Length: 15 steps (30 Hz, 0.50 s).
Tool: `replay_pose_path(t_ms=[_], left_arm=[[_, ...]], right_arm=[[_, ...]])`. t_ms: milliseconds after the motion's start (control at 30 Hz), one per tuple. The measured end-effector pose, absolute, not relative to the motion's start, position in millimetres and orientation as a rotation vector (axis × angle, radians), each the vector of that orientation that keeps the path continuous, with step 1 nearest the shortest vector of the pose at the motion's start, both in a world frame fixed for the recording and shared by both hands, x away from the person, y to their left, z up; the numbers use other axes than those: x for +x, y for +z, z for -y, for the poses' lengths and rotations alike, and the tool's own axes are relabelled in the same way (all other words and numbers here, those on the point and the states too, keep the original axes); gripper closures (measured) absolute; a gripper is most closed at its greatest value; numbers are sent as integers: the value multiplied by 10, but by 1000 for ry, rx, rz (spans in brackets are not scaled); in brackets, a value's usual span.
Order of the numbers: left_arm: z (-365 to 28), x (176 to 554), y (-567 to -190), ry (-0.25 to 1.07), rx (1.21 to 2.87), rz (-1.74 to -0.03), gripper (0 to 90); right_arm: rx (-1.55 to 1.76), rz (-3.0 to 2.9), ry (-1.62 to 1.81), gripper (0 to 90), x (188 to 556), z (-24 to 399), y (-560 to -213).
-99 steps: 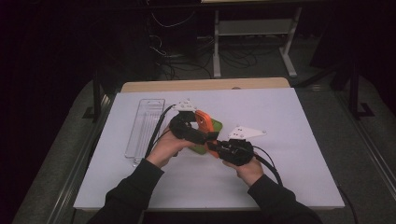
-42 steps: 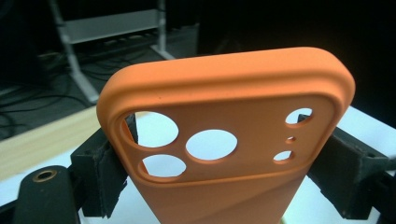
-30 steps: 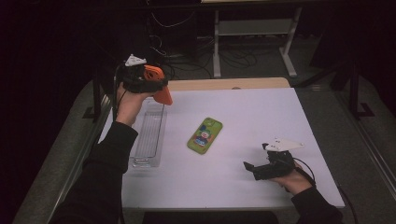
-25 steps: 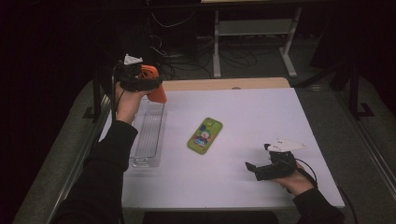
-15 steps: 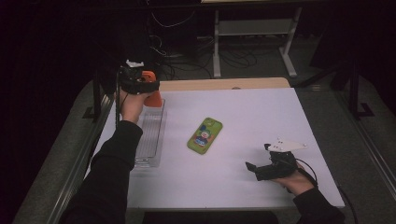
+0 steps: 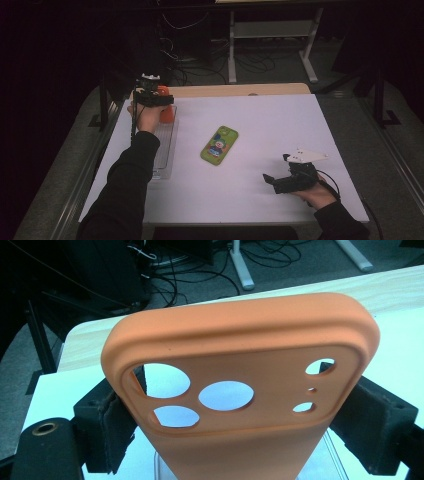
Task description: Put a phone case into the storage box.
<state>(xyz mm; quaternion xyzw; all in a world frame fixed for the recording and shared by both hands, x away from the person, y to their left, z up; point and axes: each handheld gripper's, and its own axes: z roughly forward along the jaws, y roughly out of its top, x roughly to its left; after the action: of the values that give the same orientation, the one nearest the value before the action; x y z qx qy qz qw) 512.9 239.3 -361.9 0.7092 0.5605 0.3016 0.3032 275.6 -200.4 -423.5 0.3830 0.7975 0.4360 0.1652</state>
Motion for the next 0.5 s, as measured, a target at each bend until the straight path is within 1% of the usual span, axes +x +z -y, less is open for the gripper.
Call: replay_pose_path(t_ms=[367,500], left_arm=[[-2356,5184,-3716,821,1886,-1516,124],[-2350,5187,-3718,827,1887,-1507,104]], right_arm=[[1092,-2273,1246,1,2751,2008,-4232],[1088,-2274,1244,1,2755,2007,-4235]])
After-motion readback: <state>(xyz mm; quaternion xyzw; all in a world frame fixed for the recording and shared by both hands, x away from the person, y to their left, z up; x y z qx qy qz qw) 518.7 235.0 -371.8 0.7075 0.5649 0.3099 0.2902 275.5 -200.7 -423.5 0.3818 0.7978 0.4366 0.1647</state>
